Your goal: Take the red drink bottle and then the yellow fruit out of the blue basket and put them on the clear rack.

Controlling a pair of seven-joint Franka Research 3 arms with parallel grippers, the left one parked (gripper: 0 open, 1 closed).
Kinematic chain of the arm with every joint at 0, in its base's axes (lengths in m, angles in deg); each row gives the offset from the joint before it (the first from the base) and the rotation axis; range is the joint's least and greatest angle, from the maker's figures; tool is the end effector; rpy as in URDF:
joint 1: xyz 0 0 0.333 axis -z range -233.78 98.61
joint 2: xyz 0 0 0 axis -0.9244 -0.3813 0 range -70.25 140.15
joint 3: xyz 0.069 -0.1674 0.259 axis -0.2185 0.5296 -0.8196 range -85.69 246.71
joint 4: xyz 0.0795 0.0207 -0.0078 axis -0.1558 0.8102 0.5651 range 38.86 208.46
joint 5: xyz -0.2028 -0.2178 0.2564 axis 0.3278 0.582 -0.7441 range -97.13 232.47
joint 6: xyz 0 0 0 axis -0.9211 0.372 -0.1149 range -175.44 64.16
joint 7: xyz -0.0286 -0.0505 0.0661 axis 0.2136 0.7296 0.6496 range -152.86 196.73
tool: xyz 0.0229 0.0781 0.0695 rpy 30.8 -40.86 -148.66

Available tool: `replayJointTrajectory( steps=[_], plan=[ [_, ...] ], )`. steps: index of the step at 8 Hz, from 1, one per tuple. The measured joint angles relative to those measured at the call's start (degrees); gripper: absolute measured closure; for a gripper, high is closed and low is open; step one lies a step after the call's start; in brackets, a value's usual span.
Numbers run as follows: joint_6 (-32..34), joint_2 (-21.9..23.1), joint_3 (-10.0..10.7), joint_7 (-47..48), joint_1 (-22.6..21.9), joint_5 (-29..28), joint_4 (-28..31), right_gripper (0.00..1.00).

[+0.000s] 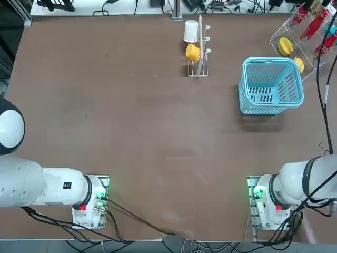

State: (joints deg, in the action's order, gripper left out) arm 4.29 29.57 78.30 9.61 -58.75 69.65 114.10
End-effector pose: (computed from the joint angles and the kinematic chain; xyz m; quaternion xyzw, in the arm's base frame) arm 0.5708 -0.0716 0.6300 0.9985 0.0485 -0.0219 0.0120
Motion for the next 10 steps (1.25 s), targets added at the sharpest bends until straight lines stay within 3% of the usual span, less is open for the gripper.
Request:
replayJointTrajectory(
  steps=[2,6,10],
  plan=[
    [0.1,1.4,0.5,2.6,-2.2,-0.2,1.2,0.00],
    [-4.1,8.6,2.2,3.7,-6.0,-0.2,11.1,0.00],
    [-4.4,10.4,2.9,3.7,-8.7,-0.2,12.7,0.00]
  ],
)
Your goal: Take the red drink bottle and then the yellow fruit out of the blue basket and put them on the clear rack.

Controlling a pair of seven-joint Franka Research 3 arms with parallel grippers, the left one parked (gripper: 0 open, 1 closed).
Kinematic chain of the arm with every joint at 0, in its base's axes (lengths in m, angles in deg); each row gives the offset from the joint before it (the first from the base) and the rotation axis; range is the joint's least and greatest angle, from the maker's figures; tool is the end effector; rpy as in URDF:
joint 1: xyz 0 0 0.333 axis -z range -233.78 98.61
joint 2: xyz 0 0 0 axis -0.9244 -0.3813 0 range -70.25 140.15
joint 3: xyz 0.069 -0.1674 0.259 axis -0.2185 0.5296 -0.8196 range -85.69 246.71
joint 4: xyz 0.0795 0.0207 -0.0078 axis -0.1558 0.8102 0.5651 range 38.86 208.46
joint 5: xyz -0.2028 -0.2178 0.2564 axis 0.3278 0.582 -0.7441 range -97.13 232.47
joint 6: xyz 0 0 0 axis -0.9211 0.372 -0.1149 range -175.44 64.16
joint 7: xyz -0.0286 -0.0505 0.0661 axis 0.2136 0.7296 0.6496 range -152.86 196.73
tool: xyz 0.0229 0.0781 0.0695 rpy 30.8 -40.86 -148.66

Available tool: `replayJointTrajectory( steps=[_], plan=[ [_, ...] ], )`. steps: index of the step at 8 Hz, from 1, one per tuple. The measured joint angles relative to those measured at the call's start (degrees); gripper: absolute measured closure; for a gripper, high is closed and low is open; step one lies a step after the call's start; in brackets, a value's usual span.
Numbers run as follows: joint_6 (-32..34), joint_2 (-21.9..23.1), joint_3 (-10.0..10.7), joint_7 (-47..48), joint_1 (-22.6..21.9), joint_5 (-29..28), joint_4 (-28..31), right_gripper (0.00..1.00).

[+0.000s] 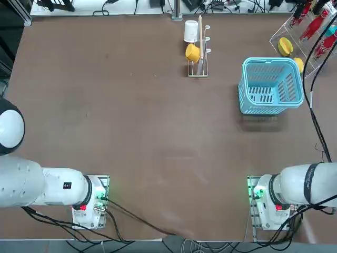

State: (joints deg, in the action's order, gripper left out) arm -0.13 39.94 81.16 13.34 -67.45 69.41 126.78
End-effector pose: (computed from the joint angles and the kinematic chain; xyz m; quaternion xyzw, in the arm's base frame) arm 0.5258 -0.0109 0.6328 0.9976 0.0680 -0.0025 0.0146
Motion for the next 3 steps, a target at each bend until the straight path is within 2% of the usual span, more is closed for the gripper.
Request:
replayJointTrajectory(
  steps=[3],
  plan=[
    [0.0,0.0,4.3,0.0,-4.0,0.0,0.0,0.00]
  ],
)
